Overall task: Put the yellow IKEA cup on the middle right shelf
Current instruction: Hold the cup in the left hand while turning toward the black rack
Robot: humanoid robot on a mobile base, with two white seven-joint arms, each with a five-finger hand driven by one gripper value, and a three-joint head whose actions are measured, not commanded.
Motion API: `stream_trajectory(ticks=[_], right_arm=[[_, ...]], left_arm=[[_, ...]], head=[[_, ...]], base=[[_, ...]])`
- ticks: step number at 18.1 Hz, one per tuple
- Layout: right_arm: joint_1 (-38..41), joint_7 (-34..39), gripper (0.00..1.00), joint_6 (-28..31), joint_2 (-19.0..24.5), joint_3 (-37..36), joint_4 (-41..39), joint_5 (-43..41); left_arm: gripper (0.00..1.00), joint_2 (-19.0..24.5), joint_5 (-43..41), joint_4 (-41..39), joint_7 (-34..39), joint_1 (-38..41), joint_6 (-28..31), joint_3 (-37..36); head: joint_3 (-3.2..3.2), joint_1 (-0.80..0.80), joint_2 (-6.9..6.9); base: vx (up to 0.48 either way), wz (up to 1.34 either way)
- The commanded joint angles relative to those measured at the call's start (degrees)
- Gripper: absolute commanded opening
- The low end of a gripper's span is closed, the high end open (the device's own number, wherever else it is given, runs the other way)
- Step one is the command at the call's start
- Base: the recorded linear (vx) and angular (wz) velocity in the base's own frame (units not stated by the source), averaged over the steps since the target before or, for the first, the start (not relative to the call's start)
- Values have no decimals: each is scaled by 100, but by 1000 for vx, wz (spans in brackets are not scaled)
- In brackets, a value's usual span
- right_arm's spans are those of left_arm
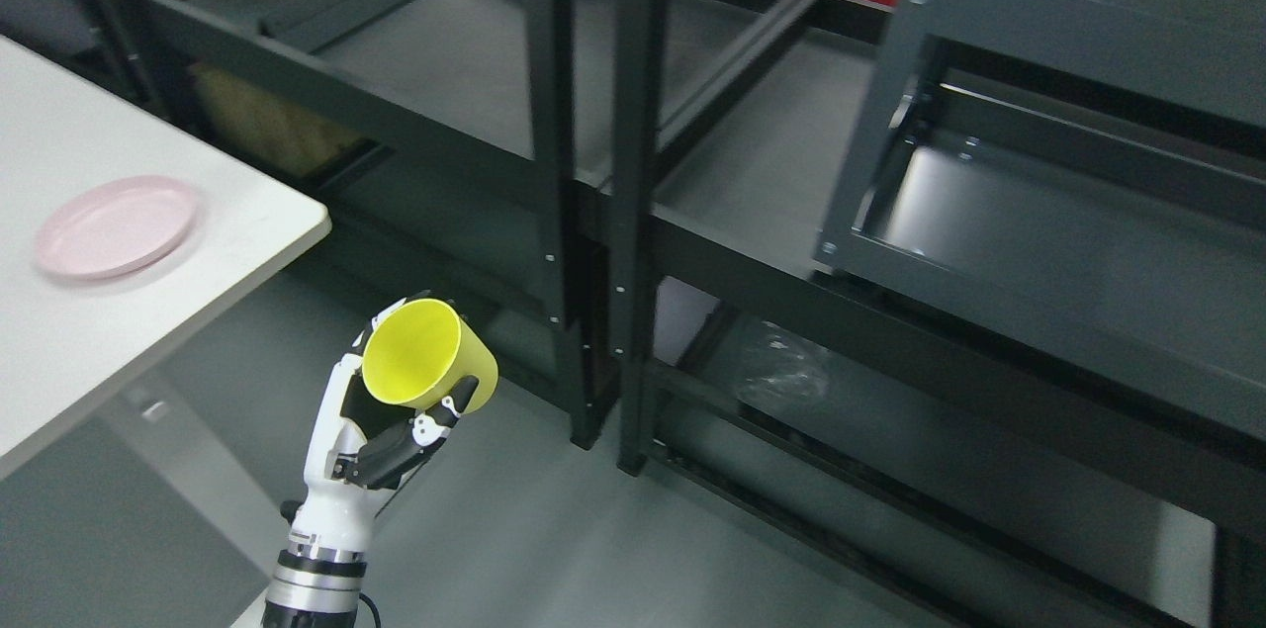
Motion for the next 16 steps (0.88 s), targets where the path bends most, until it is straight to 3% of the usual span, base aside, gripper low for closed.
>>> stream_trajectory(ticks=[1, 9, 16], right_arm=[[79, 2, 99, 5, -100, 97, 0, -141], [79, 2, 99, 5, -100, 97, 0, -141], [79, 2, 99, 5, -100, 97, 0, -141]], left_arm=[[2, 100, 0, 13, -2, 147, 13, -105], [2, 100, 0, 84, 7, 112, 22, -140], [2, 100, 0, 84, -2, 68, 13, -184]], head=[[0, 0, 0], [0, 0, -2], [0, 0, -3]], base=[[-185, -916], [-156, -923], [-24, -278]])
